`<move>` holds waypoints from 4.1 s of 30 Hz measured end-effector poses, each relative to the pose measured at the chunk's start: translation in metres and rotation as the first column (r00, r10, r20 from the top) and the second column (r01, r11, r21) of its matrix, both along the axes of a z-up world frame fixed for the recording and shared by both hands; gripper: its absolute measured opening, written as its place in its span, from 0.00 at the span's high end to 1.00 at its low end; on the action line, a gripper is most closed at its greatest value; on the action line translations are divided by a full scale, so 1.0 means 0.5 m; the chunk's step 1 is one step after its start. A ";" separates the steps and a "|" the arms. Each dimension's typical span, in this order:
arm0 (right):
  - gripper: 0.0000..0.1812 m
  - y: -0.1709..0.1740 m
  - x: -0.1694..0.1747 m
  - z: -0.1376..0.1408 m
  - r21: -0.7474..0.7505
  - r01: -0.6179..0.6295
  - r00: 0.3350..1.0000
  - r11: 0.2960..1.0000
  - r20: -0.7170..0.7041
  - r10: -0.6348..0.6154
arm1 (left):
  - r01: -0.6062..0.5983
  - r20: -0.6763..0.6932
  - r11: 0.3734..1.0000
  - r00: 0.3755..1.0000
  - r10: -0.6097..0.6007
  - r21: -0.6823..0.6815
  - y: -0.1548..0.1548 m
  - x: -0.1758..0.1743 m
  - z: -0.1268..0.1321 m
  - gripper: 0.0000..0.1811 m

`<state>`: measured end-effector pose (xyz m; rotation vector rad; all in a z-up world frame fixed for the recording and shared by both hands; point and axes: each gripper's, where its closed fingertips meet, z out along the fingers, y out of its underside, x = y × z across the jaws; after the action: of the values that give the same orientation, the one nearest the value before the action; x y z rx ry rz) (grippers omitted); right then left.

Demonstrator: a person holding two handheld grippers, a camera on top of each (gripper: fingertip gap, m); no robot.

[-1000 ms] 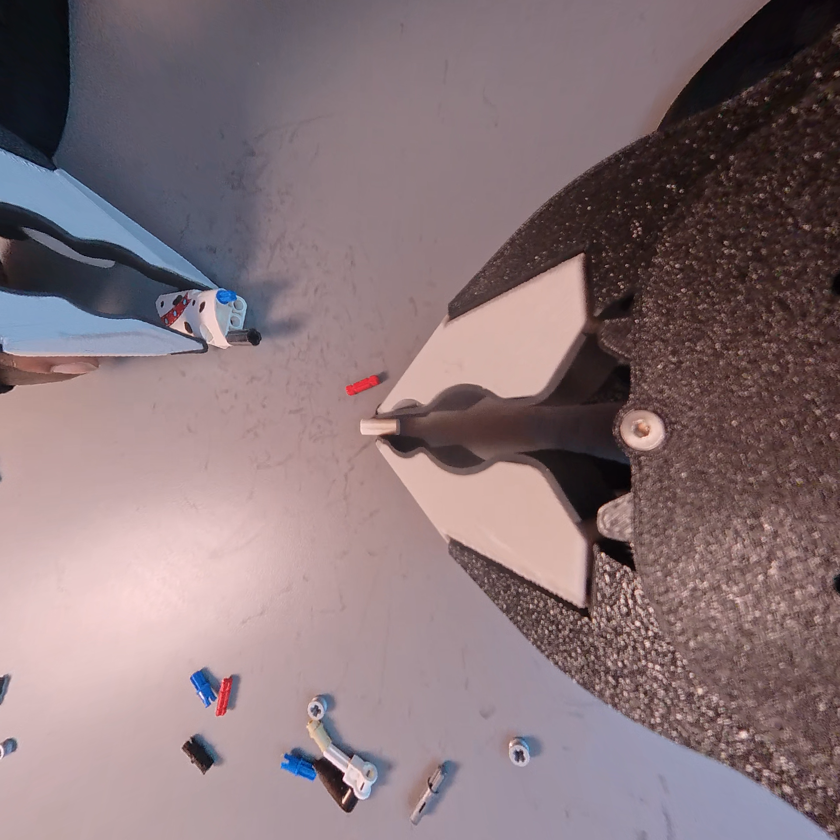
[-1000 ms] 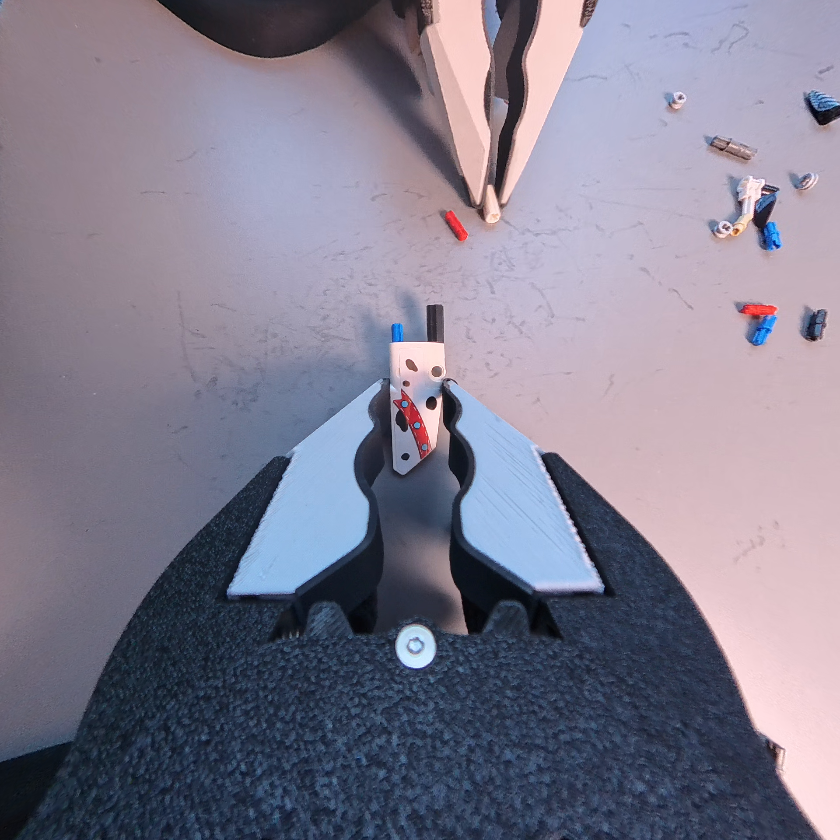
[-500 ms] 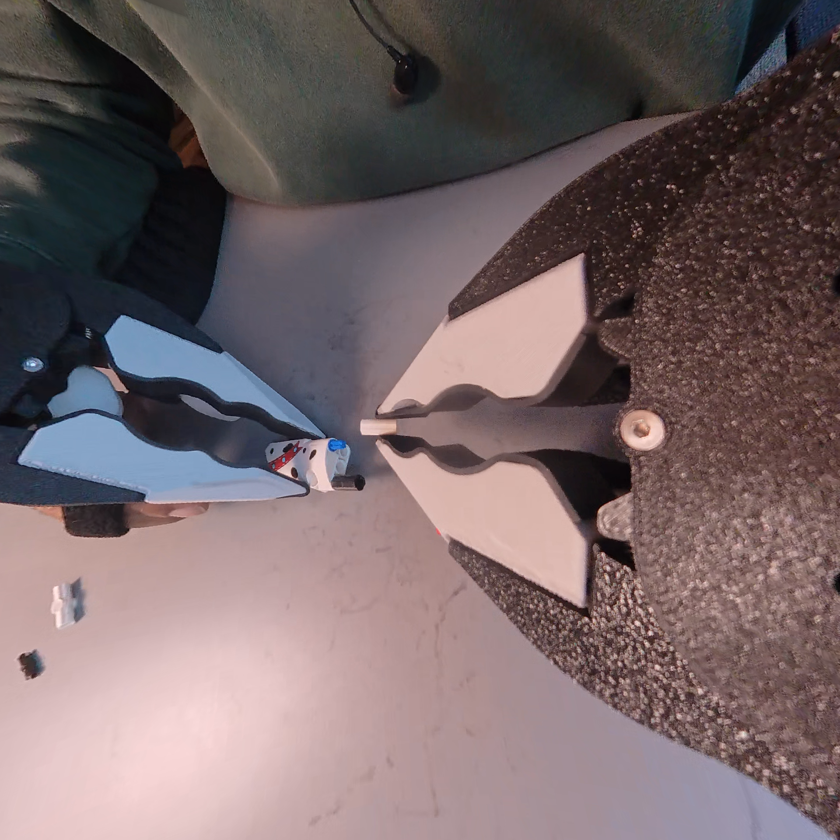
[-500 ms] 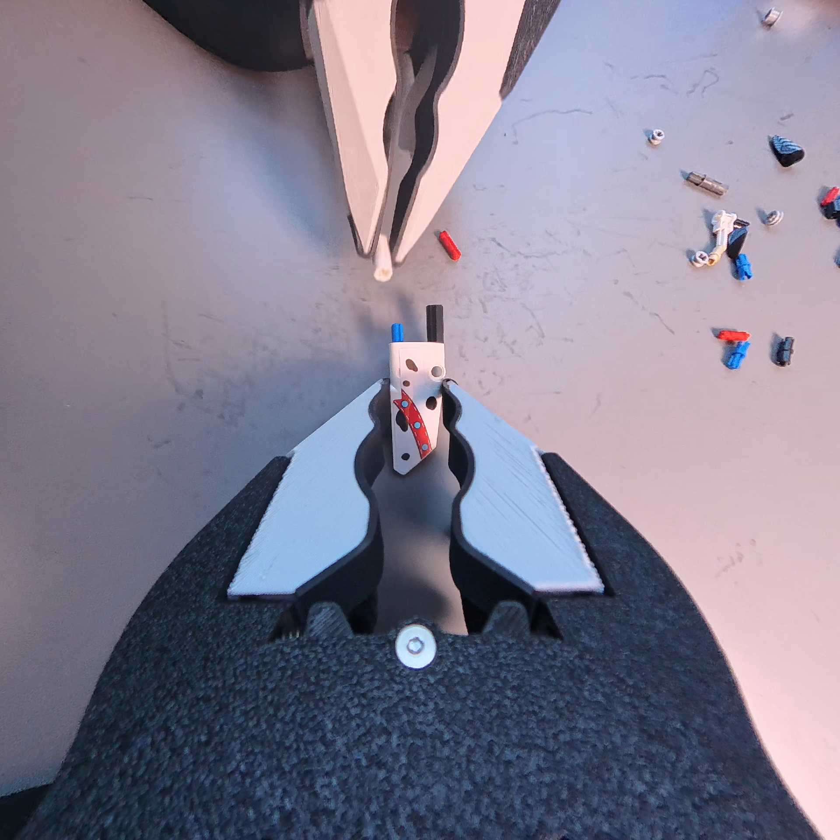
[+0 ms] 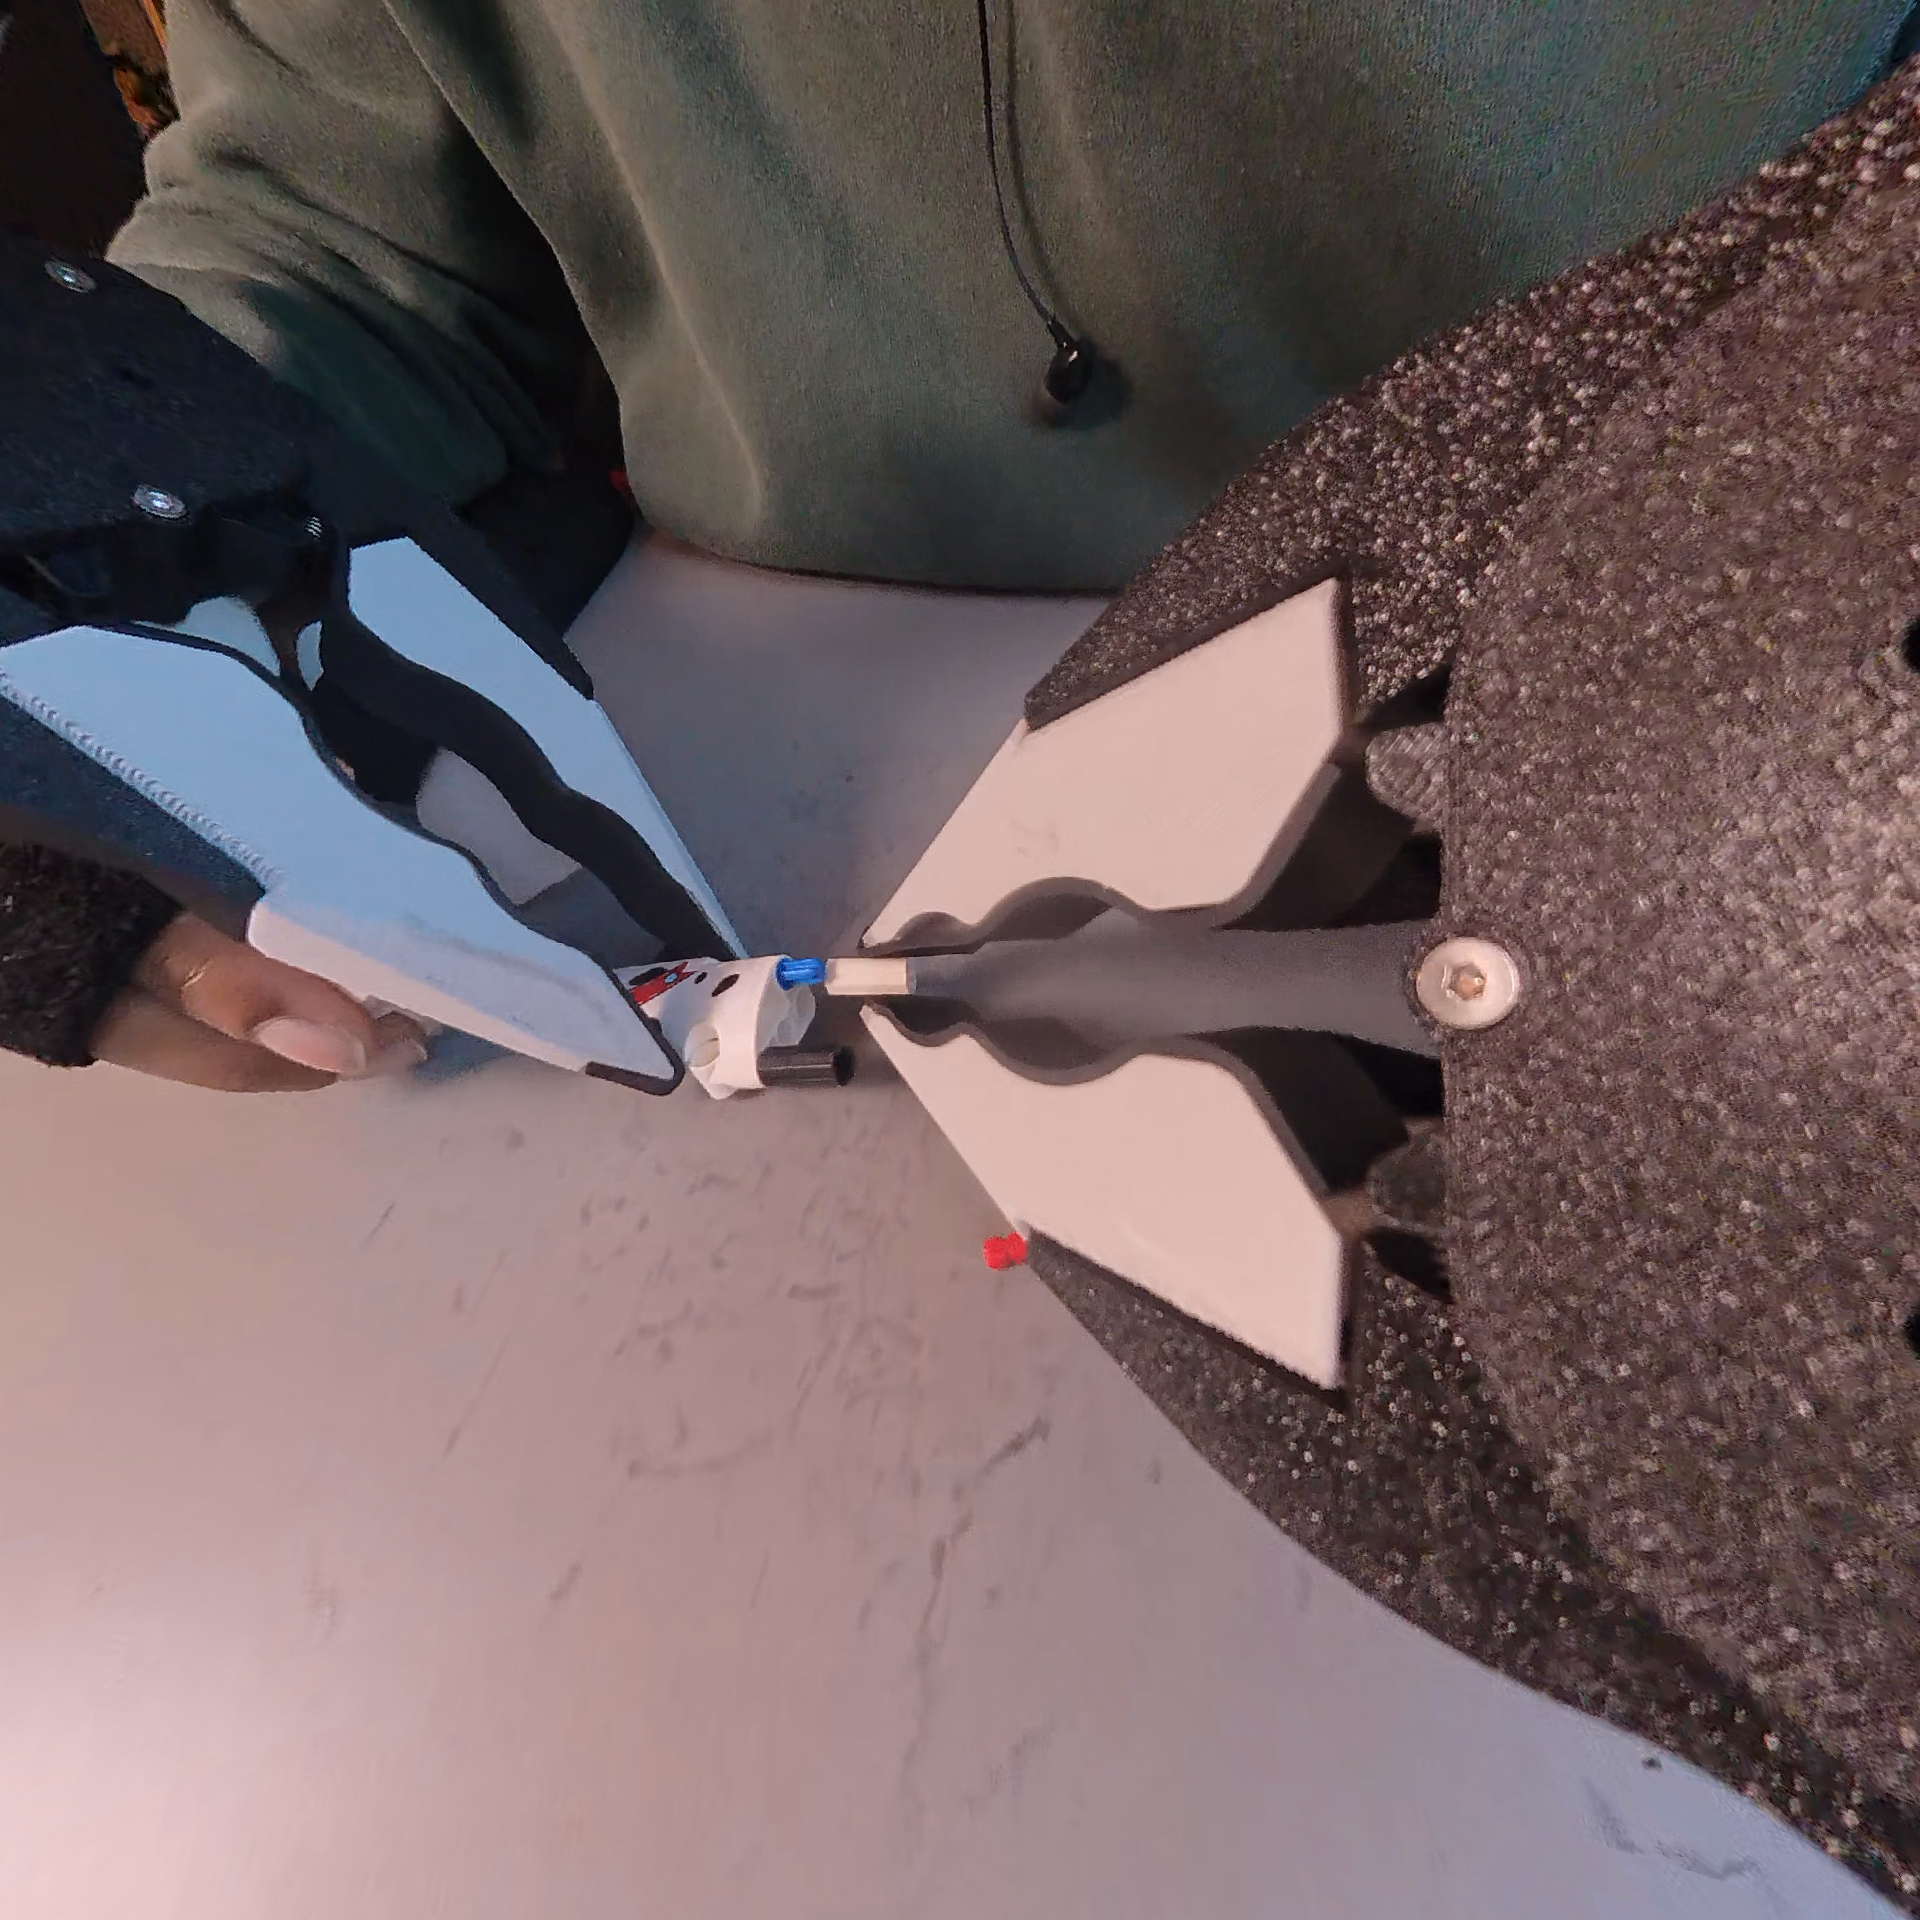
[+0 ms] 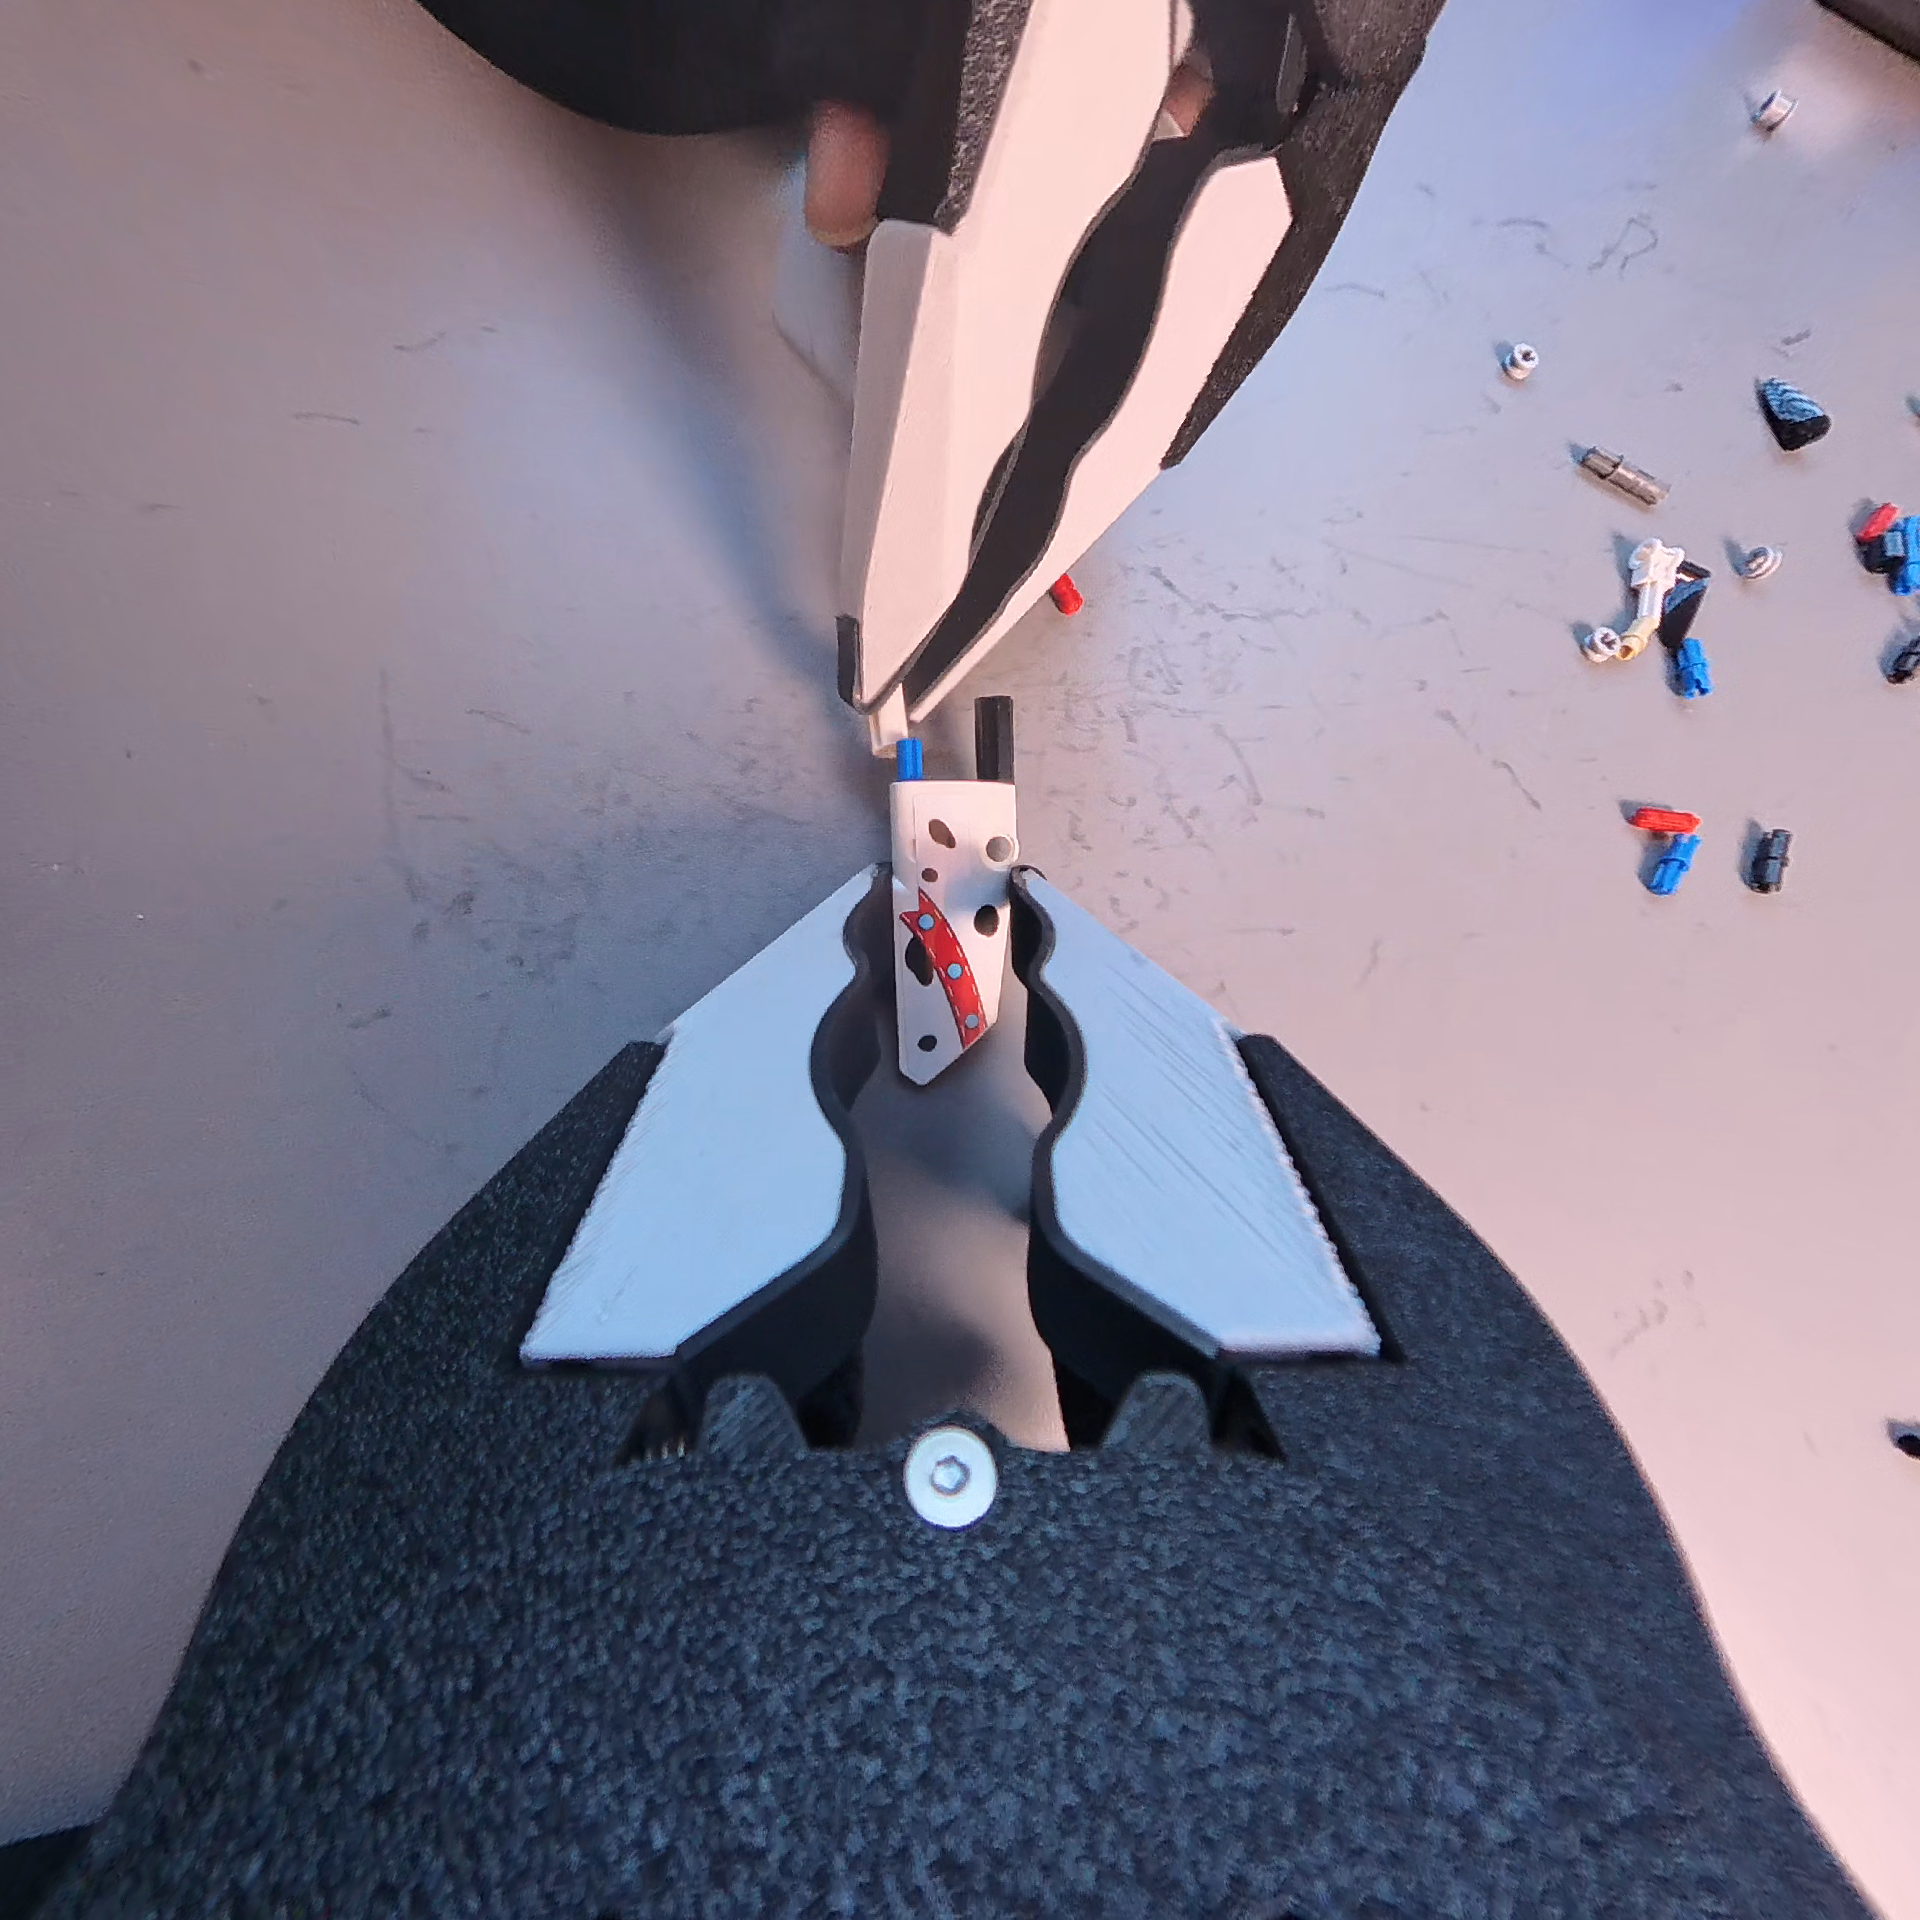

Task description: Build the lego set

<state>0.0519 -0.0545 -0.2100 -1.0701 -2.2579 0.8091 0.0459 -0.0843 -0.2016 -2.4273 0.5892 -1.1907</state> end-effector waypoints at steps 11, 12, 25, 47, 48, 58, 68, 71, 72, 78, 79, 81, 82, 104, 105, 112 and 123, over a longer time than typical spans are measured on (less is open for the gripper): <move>0.88 -0.002 0.001 0.001 0.048 -0.012 1.000 0.999 -0.004 0.013 | -0.004 0.113 0.991 0.993 0.019 -0.137 0.000 0.001 0.010 0.97; 0.88 -0.002 0.001 0.001 0.053 -0.015 1.000 0.998 -0.005 0.015 | -0.006 0.121 0.988 0.992 0.024 -0.152 0.000 0.000 0.010 0.97; 0.88 -0.006 0.005 0.000 0.071 -0.003 0.999 0.997 0.047 0.000 | -0.016 0.257 0.910 0.957 0.134 -0.414 0.000 0.006 0.017 0.97; 0.89 -0.009 0.008 -0.002 0.104 0.062 0.983 0.993 0.168 -0.079 | -0.029 0.217 0.912 0.968 0.128 -0.408 0.003 0.005 0.018 0.97; 0.89 -0.009 0.008 -0.003 0.094 0.075 0.980 0.993 0.176 -0.090 | -0.040 0.223 0.911 0.964 0.142 -0.410 0.003 0.005 0.017 0.97; 0.89 -0.009 0.008 -0.003 0.130 0.060 0.976 0.990 0.199 -0.085 | -0.025 0.221 0.920 0.968 0.121 -0.392 -0.002 0.011 0.015 0.97; 0.89 -0.013 0.012 -0.001 0.174 0.010 0.977 0.985 0.210 -0.047 | 0.029 0.213 0.912 0.975 0.064 -0.410 -0.006 0.014 0.020 0.97; 0.89 -0.014 0.014 -0.002 0.182 0.003 0.976 0.983 0.215 -0.042 | 0.033 0.223 0.907 0.972 0.068 -0.419 -0.005 0.013 0.018 0.97; 0.89 -0.014 0.014 -0.003 0.187 0.001 0.975 0.982 0.217 -0.042 | 0.031 0.227 0.906 0.971 0.072 -0.422 -0.005 0.012 0.017 0.97; 0.89 -0.015 0.015 -0.003 0.194 0.000 0.974 0.981 0.221 -0.044 | 0.016 0.239 0.901 0.966 0.099 -0.435 -0.002 0.014 0.020 0.97; 0.89 -0.015 0.015 -0.003 0.191 0.006 0.974 0.982 0.222 -0.049 | 0.005 0.245 0.898 0.963 0.114 -0.440 -0.001 0.013 0.021 0.97; 0.89 -0.015 0.015 -0.002 0.183 0.016 0.972 0.983 0.226 -0.058 | -0.009 0.252 0.895 0.958 0.136 -0.447 0.001 0.013 0.023 0.97; 0.89 -0.015 0.015 -0.002 0.190 0.014 0.972 0.982 0.226 -0.058 | -0.015 0.255 0.893 0.956 0.144 -0.449 0.001 0.012 0.024 0.97; 0.89 -0.025 0.013 -0.003 0.077 0.075 0.961 0.994 0.259 -0.093 | 0.066 -0.058 0.987 0.997 -0.058 0.148 -0.013 0.011 0.010 0.97; 0.89 -0.025 0.013 -0.003 0.080 0.075 0.961 0.994 0.260 -0.094 | 0.077 -0.073 0.983 0.995 -0.065 0.168 -0.013 0.011 0.009 0.97; 0.89 -0.028 0.015 -0.004 0.113 0.063 0.961 0.992 0.260 -0.090 | 0.125 -0.156 0.967 0.984 -0.091 0.224 -0.016 0.014 0.008 0.97; 0.90 -0.023 0.015 -0.003 0.153 0.068 0.961 0.986 0.256 -0.106 | -0.046 -0.066 0.998 0.997 0.043 -0.044 -0.008 0.022 0.012 0.97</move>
<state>0.0595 -0.0657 -0.2116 -1.2623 -2.4235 0.4833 0.0568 -0.0886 -0.1955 -2.5124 0.5290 -1.1231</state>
